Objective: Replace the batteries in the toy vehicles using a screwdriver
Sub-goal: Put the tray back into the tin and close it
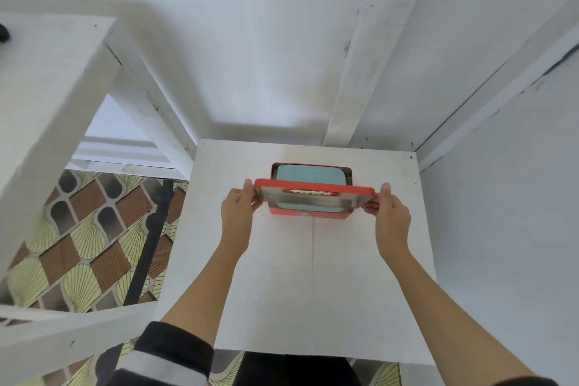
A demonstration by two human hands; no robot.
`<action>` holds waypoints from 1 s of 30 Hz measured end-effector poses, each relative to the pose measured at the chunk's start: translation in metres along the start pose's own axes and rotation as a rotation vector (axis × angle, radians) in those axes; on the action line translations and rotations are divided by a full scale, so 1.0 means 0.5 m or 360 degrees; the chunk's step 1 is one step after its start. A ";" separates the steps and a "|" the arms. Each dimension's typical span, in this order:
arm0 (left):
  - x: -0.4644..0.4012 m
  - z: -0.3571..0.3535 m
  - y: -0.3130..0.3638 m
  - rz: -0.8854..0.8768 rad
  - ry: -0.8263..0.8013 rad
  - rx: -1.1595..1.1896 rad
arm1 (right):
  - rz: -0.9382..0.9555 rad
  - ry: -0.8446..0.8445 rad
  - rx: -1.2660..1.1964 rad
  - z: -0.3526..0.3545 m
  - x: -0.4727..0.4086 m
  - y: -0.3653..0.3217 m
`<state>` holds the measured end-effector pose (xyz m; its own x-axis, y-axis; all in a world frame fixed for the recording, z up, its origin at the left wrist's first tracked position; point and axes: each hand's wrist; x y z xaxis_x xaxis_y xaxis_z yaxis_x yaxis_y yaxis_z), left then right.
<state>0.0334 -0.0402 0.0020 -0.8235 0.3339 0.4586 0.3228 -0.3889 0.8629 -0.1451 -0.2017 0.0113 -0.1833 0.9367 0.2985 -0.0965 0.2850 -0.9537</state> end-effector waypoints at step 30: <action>-0.160 -0.068 -0.076 -0.0204 -0.0241 -0.0603 | -0.0221 -0.0330 0.0579 -0.053 -0.135 0.119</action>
<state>0.0709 -0.0813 -0.0749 -0.7588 0.5114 0.4033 0.0048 -0.6148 0.7887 -0.1123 -0.2427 -0.0669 -0.3335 0.8233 0.4594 -0.4655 0.2799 -0.8396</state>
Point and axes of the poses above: each hand's wrist, its own x-axis away from the middle knuckle, its own z-axis out of the back of the hand, y = z × x, and after that the axes turned 13 degrees about -x, right-handed
